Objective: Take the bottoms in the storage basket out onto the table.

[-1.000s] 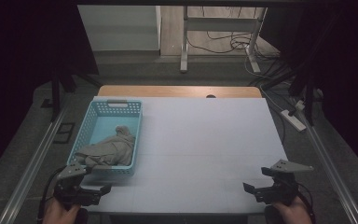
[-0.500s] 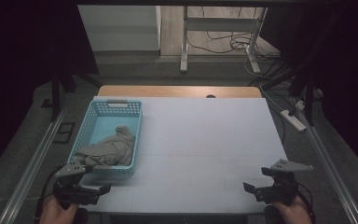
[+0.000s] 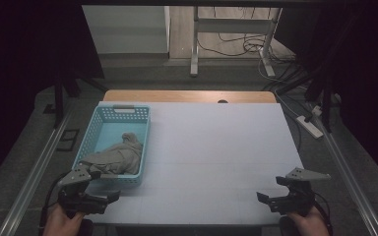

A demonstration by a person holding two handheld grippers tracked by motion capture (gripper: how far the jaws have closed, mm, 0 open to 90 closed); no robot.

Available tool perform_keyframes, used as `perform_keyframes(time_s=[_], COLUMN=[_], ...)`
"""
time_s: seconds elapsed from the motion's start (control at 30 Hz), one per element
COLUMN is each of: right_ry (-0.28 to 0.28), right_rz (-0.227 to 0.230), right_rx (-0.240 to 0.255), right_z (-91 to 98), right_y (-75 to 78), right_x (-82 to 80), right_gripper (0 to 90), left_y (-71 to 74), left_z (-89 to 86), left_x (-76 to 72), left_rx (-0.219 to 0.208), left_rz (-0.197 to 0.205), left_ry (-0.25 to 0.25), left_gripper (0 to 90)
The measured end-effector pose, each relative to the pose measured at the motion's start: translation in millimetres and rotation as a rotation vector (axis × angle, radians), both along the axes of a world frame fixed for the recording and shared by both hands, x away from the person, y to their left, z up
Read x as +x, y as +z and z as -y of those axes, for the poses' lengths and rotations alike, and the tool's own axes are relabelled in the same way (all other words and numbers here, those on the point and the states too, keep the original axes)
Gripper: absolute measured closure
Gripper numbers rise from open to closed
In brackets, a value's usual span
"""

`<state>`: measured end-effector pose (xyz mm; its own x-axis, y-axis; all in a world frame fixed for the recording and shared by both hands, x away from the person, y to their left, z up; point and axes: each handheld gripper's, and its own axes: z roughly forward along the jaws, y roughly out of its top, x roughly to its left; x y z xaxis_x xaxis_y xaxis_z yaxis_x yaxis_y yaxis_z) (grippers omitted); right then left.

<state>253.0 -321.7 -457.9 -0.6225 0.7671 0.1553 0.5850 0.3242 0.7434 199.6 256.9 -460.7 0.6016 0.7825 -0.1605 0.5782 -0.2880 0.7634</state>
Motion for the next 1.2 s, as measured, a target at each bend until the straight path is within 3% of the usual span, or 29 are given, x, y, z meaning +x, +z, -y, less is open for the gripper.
perform_keyframes(time_s=[0.57,0.93,1.2], right_ry=[-0.001,-0.003,-0.004], right_rz=[-0.006,-0.008,-0.009], right_rx=[0.0,0.001,0.001], right_z=[0.0,0.4,0.4], right_y=[-0.4,-0.5,-0.6], right_x=[0.7,1.2,1.3], right_gripper=[1.9,1.9,1.9], left_y=[9.1,11.6,14.6], left_z=[3.2,-0.3,2.7], left_x=[10.0,18.0,29.7], left_rx=[0.013,-0.021,0.011], left_rz=[-0.001,-0.025,-0.039], left_ry=[0.023,0.037,0.045], left_gripper=[0.0,0.0,0.0])
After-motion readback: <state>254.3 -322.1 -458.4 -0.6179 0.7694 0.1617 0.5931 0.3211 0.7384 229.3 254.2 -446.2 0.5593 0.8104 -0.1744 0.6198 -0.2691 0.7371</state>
